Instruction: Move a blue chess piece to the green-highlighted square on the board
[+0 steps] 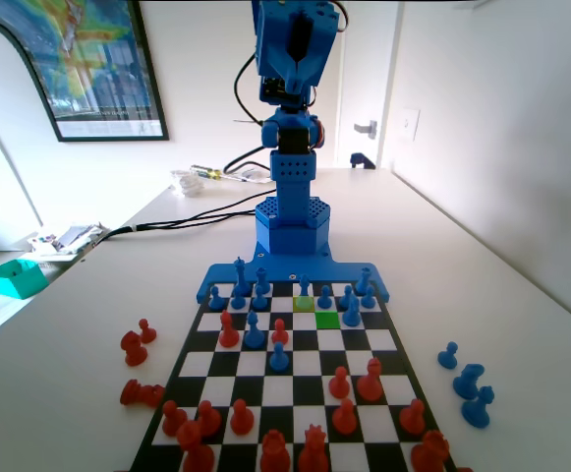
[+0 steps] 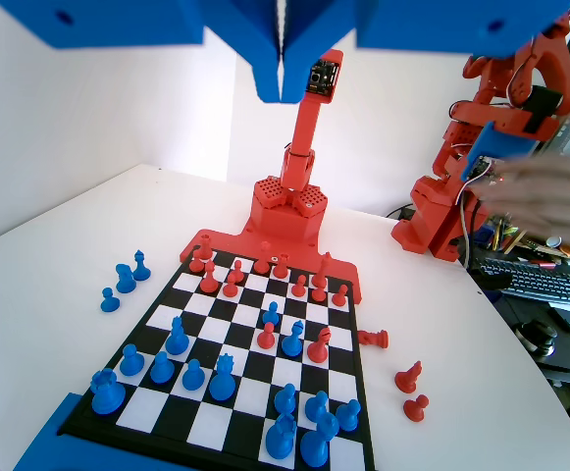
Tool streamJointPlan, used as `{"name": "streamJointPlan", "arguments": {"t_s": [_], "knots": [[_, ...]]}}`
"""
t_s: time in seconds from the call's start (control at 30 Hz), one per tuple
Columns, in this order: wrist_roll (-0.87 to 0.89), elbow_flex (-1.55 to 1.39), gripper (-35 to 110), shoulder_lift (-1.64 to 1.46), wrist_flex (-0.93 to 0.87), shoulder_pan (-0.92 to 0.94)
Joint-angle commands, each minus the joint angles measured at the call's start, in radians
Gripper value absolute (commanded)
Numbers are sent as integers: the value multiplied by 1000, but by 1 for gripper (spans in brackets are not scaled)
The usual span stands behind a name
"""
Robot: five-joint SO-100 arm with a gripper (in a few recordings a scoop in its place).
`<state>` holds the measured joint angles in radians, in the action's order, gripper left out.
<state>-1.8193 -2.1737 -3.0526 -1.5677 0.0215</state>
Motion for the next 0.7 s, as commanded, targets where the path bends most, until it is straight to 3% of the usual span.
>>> {"name": "streamJointPlan", "arguments": {"t_s": [0.0,0.67], "knots": [[3,-2,4,-3,-2,12],[9,0,4,-3,-3,17]]}}
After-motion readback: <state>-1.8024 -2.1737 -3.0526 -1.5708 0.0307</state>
